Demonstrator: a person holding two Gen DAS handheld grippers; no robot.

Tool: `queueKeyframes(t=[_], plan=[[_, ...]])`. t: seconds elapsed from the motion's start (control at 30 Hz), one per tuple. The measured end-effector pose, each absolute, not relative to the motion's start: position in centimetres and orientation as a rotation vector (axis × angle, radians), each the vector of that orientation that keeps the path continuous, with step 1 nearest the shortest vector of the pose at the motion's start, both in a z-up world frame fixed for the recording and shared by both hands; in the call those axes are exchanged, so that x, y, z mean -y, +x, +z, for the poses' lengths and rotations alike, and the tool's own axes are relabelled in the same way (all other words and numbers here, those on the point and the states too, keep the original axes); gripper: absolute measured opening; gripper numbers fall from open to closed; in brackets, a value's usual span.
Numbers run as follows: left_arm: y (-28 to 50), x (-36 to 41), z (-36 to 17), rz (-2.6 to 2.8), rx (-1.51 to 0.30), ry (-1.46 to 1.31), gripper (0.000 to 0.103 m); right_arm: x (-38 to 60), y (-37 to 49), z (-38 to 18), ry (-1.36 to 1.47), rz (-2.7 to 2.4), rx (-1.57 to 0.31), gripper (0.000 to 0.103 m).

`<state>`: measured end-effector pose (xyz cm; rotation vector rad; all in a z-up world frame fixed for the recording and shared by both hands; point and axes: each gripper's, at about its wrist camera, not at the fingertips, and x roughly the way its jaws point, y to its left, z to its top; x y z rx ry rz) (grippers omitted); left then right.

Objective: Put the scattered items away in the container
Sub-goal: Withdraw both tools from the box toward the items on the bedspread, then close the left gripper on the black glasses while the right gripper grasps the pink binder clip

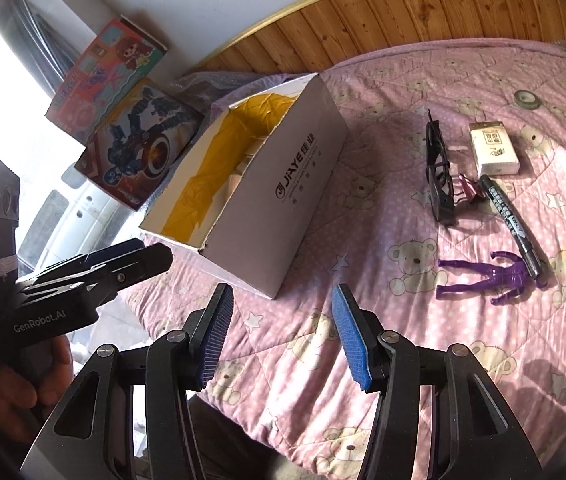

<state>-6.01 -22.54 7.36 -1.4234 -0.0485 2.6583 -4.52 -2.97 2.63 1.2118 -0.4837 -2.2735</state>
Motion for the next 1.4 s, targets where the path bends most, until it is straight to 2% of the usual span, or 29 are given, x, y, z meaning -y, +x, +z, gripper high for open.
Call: queueKeyframes(t=[0.13, 0.37, 0.5, 0.73, 0.87, 1.07, 1.1, 1.23, 1.27, 1.37, 1.4], plan=[[-8.2, 20.5, 5.8, 2.552, 0.135, -1.469, 0.064, 0.0, -5.1, 1.4, 1.235, -2.337, 0.534, 0.055], [-13.8, 15.6, 1.9, 2.300, 0.415, -1.581, 0.064, -6.0, -6.8, -0.9, 1.289, -2.465, 0.641, 0.055], [-17.2, 12.9, 0.5, 2.243, 0.425, -1.600, 0.064, -8.5, -8.2, -1.7, 1.321, -2.521, 0.633, 0.055], [-23.6, 9.4, -2.2, 2.269, 0.315, -1.621, 0.064, -10.2, -12.1, -2.8, 1.359, -2.577, 0.501, 0.054], [-26.4, 8.3, -4.8, 2.268, 0.276, -1.670, 0.064, -9.7, -14.6, -3.8, 1.388, -2.580, 0.420, 0.046], [-28.7, 8.2, -8.0, 2.262, 0.272, -1.697, 0.063, -7.6, -17.5, -4.2, 1.301, -2.479, 0.364, 0.046], [-28.9, 8.1, -7.9, 2.279, 0.253, -1.671, 0.061, -7.3, -18.1, -4.7, 1.310, -2.455, 0.357, 0.046], [-29.6, 7.3, -8.0, 2.285, 0.138, -1.615, 0.034, -6.6, -20.3, -6.9, 1.395, -2.433, 0.312, 0.044], [-29.6, 7.2, -8.0, 2.295, 0.103, -1.605, 0.030, -6.5, -20.7, -7.4, 1.413, -2.435, 0.293, 0.044], [-29.6, 7.8, -8.0, 2.292, 0.118, -1.582, 0.029, -6.1, -21.6, -7.8, 1.403, -2.449, 0.245, 0.044], [-29.5, 8.1, -7.9, 2.290, 0.137, -1.581, 0.028, -6.0, -21.9, -7.8, 1.405, -2.452, 0.232, 0.038]])
